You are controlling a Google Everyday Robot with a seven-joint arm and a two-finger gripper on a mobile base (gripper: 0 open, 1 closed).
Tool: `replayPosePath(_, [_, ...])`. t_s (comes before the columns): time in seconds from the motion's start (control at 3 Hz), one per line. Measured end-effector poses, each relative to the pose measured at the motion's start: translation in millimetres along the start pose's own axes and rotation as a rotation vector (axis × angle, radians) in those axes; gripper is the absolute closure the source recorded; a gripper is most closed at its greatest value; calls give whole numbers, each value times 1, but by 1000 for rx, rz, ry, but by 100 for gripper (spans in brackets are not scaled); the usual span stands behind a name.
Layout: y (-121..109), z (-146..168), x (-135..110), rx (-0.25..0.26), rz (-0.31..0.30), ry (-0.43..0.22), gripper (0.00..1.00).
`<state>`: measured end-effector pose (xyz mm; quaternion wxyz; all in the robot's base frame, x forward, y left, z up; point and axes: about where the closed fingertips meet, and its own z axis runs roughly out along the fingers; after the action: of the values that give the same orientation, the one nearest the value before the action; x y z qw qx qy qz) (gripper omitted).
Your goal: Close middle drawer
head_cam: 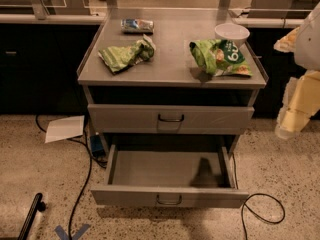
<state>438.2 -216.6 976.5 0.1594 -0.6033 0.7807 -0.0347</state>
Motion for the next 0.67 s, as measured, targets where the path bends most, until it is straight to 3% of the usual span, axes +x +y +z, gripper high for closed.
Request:
replayPosePath(0.33, [0,0,0,0,0,0,0])
replayPosePath(0.67, [2,3,3,33,38,-37,0])
